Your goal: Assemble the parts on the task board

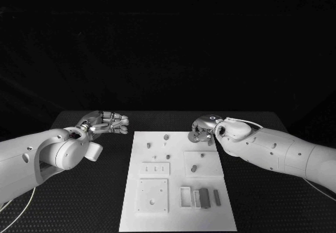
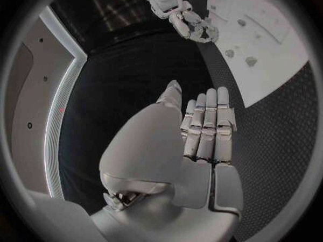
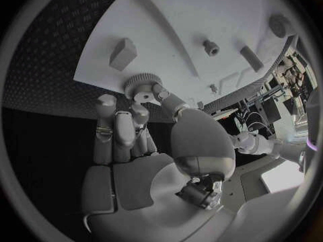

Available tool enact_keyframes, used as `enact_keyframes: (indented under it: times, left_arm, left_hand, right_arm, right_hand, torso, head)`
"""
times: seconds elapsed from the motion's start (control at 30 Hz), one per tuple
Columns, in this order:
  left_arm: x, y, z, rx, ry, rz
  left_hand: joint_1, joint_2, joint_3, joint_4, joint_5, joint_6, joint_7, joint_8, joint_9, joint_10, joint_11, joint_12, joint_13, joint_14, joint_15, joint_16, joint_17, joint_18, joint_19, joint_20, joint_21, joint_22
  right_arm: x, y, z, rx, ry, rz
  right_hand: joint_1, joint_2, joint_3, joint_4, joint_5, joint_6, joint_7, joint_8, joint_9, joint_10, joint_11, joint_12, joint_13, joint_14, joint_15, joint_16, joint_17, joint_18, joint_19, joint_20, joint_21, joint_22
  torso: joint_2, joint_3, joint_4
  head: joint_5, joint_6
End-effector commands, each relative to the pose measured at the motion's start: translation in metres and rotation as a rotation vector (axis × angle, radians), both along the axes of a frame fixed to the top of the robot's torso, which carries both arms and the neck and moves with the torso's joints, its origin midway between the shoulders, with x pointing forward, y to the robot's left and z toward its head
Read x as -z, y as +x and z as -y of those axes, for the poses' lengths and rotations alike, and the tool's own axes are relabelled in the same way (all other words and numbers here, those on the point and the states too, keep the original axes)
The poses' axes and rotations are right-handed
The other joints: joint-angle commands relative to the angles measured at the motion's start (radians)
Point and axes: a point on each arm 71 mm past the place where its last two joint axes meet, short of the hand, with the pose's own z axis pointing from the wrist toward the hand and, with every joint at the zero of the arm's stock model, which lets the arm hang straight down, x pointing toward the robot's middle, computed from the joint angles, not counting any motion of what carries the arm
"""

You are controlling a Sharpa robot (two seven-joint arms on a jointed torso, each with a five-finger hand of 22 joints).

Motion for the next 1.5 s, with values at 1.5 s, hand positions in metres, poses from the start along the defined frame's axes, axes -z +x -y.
enact_keyframes:
  times: [1.5]
  left_arm:
    - [-0.002, -0.002, 0.001, 0.015, -0.007, 0.010]
  left_hand:
    - [-0.004, -0.001, -0.004, -0.003, 0.002, 0.006, 0.009, -0.007, -0.003, 0.008, 0.000, -0.010, -0.002, 0.005, 0.000, -0.012, 0.005, 0.013, 0.001, 0.001, -0.008, -0.002]
  right_arm:
    - [-0.033, -0.058, -0.104, -0.210, -0.057, 0.304]
  right_hand:
    - [-0.037, -0.011, -0.007, 0.012, 0.006, 0.099, 0.001, 0.024, 0.003, 0.043, -0.026, -0.011, -0.021, 0.031, -0.029, 0.003, 0.001, 0.053, 0.019, -0.008, 0.011, 0.011]
  torso:
    - [0.000, -0.0003, 0.0001]
  head:
    - [0.021, 0.011]
